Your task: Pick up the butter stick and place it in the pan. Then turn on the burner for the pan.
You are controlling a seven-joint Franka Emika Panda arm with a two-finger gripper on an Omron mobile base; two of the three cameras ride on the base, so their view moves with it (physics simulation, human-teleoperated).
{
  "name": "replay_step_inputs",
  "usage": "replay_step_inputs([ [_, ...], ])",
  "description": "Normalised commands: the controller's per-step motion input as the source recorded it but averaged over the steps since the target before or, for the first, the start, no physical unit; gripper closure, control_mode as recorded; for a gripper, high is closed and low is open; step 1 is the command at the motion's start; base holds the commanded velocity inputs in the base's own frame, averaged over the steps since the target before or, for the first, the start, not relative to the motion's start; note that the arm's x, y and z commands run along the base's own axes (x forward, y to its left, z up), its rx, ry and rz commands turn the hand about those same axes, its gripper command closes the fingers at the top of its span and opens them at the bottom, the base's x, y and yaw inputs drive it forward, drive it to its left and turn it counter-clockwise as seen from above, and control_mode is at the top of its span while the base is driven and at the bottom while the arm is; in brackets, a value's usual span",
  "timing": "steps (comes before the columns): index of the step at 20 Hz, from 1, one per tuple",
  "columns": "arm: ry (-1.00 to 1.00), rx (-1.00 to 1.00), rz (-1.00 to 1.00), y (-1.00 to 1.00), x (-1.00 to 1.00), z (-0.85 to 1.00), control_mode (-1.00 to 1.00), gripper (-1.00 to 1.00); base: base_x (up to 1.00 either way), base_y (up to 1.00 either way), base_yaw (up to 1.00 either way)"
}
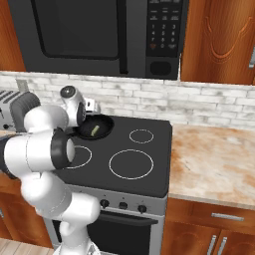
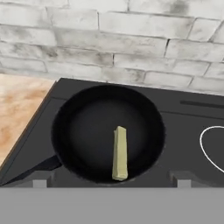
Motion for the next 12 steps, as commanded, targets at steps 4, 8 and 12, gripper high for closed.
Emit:
replay_step_inputs([
  [4, -0.16, 0.00, 0.00, 0.00, -0.43, 0.09, -1.00, -1.00, 0.00, 0.00, 0.00],
  [8, -0.23, 0.00, 0.00, 0.00, -0.49, 0.00, -1.00, -1.00, 0.00, 0.00, 0.00],
  [12, -0.22, 0.01, 0.00, 0.00, -0.55, 0.10, -1.00, -1.00, 0.00, 0.00, 0.00],
])
